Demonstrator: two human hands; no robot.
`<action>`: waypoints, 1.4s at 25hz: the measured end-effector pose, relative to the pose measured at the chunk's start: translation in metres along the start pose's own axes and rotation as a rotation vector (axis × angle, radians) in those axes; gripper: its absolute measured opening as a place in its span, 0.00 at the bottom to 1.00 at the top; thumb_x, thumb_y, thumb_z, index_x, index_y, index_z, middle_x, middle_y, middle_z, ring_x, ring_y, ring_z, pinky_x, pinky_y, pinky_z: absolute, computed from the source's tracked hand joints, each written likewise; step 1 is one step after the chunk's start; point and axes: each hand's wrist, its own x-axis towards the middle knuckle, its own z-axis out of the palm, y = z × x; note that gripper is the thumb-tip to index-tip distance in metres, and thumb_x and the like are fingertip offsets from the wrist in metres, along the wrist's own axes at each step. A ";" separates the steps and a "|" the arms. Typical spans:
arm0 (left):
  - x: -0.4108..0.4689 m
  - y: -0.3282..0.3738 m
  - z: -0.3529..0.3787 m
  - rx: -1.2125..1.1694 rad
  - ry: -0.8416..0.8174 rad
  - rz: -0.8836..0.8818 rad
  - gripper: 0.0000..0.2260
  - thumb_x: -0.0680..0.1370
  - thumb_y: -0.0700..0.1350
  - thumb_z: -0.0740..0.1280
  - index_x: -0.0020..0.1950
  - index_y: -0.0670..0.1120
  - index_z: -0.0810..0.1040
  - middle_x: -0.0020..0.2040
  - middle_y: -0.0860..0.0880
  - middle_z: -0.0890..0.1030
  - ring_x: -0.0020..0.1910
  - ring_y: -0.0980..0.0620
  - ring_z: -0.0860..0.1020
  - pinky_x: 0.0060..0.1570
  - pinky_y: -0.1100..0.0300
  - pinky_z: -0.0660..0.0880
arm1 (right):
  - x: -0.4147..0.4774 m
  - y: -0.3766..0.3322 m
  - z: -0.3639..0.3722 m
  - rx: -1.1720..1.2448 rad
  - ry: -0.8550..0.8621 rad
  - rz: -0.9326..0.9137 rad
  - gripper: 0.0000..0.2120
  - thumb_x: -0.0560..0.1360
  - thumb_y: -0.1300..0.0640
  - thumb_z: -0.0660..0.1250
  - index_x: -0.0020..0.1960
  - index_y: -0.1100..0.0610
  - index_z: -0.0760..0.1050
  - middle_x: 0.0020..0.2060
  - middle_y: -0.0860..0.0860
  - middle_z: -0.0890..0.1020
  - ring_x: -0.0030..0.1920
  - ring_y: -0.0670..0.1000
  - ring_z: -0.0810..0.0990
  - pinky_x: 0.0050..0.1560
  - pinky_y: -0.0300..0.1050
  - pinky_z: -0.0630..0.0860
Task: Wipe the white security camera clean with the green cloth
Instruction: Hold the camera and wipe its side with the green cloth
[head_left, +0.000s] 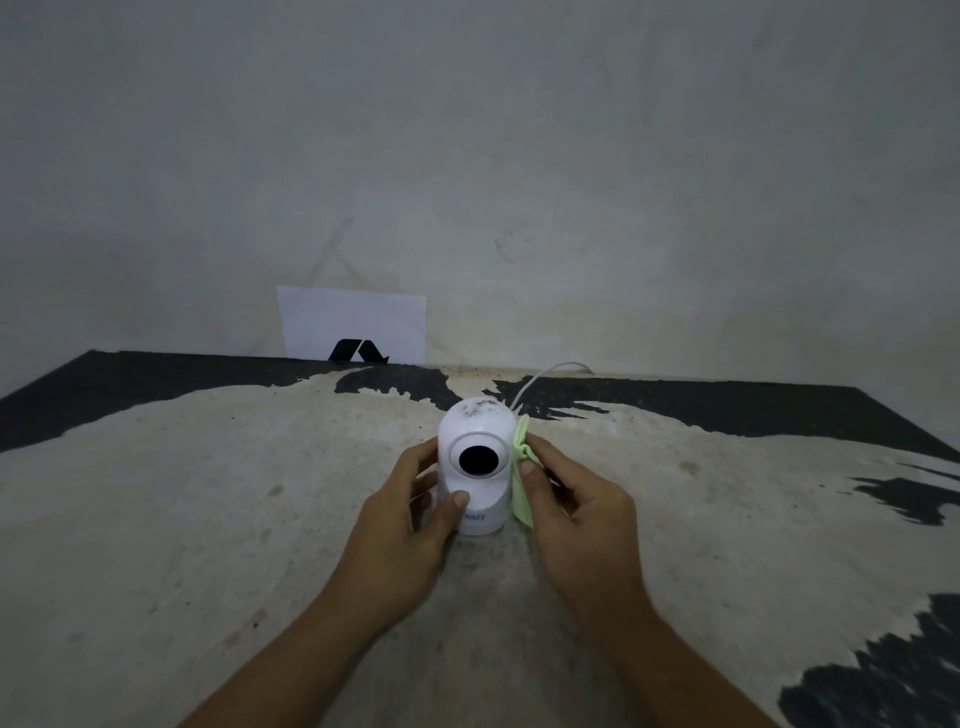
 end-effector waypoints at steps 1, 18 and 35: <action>0.000 0.000 0.000 -0.002 0.001 0.000 0.23 0.76 0.52 0.64 0.69 0.59 0.62 0.62 0.64 0.70 0.60 0.63 0.68 0.56 0.69 0.66 | 0.000 0.000 0.000 0.020 0.020 -0.027 0.17 0.75 0.60 0.65 0.63 0.52 0.73 0.54 0.35 0.77 0.56 0.30 0.74 0.55 0.26 0.72; 0.002 -0.001 0.001 -0.003 0.001 0.012 0.23 0.75 0.54 0.64 0.68 0.62 0.61 0.60 0.66 0.68 0.57 0.66 0.68 0.47 0.79 0.65 | 0.013 -0.006 -0.001 -0.130 -0.106 -0.187 0.17 0.76 0.52 0.64 0.63 0.55 0.74 0.64 0.48 0.75 0.65 0.41 0.72 0.65 0.34 0.68; 0.002 -0.006 0.001 -0.036 -0.005 0.026 0.22 0.75 0.54 0.64 0.68 0.61 0.62 0.63 0.62 0.71 0.60 0.66 0.68 0.51 0.76 0.65 | 0.018 -0.005 0.006 -0.204 -0.059 -0.141 0.19 0.77 0.54 0.63 0.67 0.57 0.70 0.56 0.53 0.82 0.52 0.43 0.80 0.53 0.26 0.73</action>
